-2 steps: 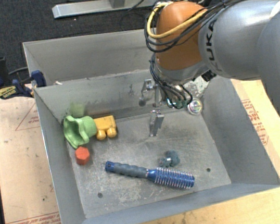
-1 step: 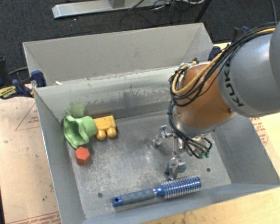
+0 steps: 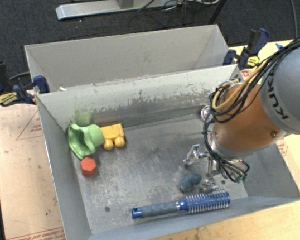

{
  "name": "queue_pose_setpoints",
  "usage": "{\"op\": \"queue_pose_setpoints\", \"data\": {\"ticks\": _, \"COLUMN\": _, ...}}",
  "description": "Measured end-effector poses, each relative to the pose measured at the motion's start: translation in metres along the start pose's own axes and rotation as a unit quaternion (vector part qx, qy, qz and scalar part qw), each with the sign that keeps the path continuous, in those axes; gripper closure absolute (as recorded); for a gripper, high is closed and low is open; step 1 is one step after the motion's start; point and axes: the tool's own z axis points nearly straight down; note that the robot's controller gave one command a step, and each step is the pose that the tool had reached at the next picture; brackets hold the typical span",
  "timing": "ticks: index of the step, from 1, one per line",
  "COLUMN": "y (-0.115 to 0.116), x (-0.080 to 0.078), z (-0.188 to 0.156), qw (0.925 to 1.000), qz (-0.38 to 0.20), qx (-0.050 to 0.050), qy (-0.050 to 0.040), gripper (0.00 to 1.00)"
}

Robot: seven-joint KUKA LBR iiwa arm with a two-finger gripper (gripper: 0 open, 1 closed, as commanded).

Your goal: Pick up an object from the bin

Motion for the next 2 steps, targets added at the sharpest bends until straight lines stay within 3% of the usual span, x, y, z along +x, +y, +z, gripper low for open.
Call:
{"op": "queue_pose_setpoints", "data": {"ticks": 1, "y": 0.001, "x": 0.003, "z": 0.001, "qw": 0.9999, "qz": -0.003, "qx": 0.0, "qy": 0.0104, "gripper": 1.0}}
{"op": "queue_pose_setpoints", "data": {"ticks": 2, "y": 0.037, "x": 0.007, "z": -0.142, "qw": 0.9927, "qz": -0.12, "qx": -0.002, "qy": 0.0144, "gripper": 1.0}}
